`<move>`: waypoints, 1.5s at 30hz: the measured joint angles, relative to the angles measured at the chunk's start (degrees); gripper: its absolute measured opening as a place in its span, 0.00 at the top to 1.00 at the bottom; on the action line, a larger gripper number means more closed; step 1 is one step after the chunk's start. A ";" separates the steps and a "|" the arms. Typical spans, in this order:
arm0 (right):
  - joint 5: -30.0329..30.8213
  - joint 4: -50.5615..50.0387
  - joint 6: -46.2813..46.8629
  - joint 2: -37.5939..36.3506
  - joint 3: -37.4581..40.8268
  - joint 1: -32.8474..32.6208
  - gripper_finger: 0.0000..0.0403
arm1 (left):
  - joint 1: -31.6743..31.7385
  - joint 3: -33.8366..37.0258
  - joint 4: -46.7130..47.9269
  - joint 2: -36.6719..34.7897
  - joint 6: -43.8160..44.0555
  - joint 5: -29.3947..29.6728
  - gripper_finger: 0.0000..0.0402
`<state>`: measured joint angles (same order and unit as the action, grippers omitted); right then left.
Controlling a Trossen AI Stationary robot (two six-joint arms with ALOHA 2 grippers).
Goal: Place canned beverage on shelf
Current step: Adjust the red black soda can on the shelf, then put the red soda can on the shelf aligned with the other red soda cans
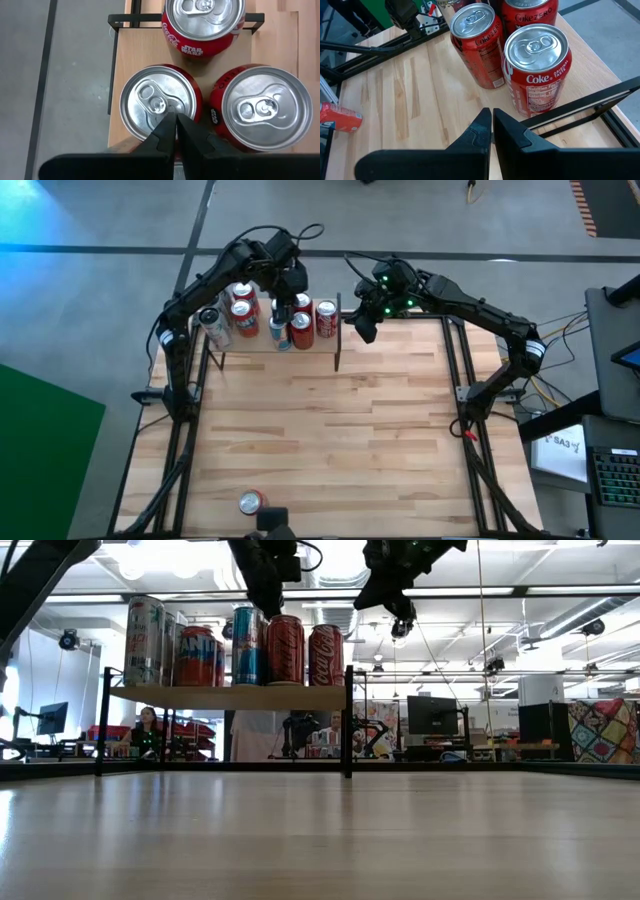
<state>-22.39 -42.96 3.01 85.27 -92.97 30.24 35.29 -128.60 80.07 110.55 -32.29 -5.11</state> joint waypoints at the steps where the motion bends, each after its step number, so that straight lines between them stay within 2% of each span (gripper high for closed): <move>1: 0.02 0.00 0.00 0.00 0.00 0.00 0.98 | 0.00 0.00 0.21 -0.02 0.02 0.00 1.00; 20: 0.02 0.02 -0.80 0.00 0.00 -0.02 0.98 | -0.22 0.13 -1.17 -0.82 -0.85 -0.03 1.00; 22: 0.08 0.04 -1.97 0.00 0.00 -0.23 0.98 | -0.28 0.15 -1.22 -1.14 -0.83 -1.66 1.00; 27: 1.82 2.37 -3.75 -0.26 0.03 -2.38 0.98 | -0.88 0.17 -1.52 -4.44 0.90 -10.26 1.00; 30: 3.44 3.48 -4.46 -1.07 0.32 -4.62 0.98 | -2.30 1.52 -3.66 -6.97 2.67 -11.93 1.00; 36: 7.65 4.47 -5.16 -4.02 2.33 -9.45 0.98 | -8.99 9.22 -11.23 -14.50 5.80 -12.30 1.00; 45: 9.55 10.53 -4.46 -9.73 11.83 -15.89 0.98 | -20.68 30.89 -29.77 -29.17 15.14 -5.16 1.00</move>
<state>-12.84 -32.43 -1.45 75.55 -81.14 14.34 14.61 -97.71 50.30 81.38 -17.15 -10.26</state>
